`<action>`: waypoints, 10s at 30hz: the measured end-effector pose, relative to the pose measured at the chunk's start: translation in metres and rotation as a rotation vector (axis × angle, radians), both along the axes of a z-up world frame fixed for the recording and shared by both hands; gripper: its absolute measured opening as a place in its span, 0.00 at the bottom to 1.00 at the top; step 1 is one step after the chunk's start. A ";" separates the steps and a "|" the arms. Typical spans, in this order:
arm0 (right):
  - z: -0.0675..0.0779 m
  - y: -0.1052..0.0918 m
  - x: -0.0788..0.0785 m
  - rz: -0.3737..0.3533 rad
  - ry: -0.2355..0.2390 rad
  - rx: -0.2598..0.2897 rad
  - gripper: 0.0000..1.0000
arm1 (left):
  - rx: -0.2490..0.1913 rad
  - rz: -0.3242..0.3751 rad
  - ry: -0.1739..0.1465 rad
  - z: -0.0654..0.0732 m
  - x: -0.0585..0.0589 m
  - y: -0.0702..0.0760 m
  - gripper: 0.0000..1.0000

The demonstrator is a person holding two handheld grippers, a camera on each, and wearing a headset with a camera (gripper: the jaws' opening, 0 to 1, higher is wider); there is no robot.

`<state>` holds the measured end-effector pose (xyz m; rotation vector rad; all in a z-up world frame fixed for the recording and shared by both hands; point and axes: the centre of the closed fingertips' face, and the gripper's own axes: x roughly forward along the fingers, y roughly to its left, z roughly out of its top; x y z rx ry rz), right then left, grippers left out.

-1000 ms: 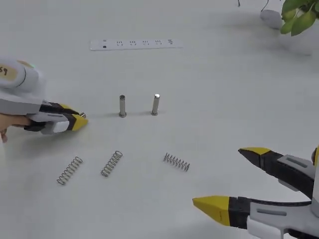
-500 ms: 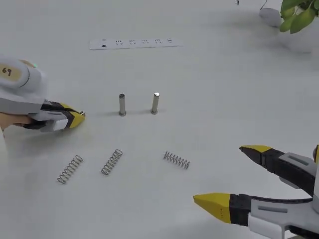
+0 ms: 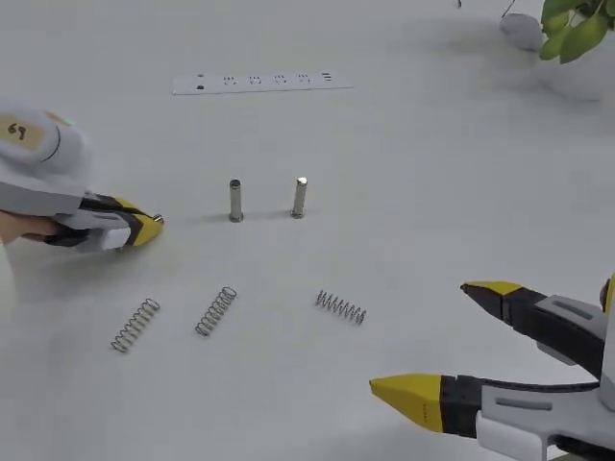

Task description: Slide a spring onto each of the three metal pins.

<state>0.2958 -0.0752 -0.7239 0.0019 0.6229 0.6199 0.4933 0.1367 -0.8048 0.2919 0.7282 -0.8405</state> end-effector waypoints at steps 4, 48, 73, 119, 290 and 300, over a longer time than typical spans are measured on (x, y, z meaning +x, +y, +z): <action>0.001 0.001 0.000 0.000 -0.003 0.004 0.85 | -0.012 0.025 0.018 0.000 0.001 0.001 0.00; 0.018 0.002 0.004 -0.005 -0.082 0.028 0.85 | -0.043 -0.029 -0.123 0.056 0.005 -0.022 0.00; 0.016 0.000 0.003 0.001 -0.069 0.031 0.84 | -0.098 0.042 -0.080 0.057 0.008 -0.024 0.00; 0.011 0.003 -0.003 0.031 -0.066 0.015 0.85 | -0.117 0.126 -0.004 0.037 -0.054 0.008 0.18; 0.009 0.089 -0.001 0.663 -0.057 -0.006 0.53 | -0.124 -0.335 -0.039 0.067 -0.199 -0.046 0.01; 0.006 0.098 -0.001 0.702 -0.051 0.003 0.46 | -0.141 -0.380 -0.039 0.073 -0.201 -0.053 0.01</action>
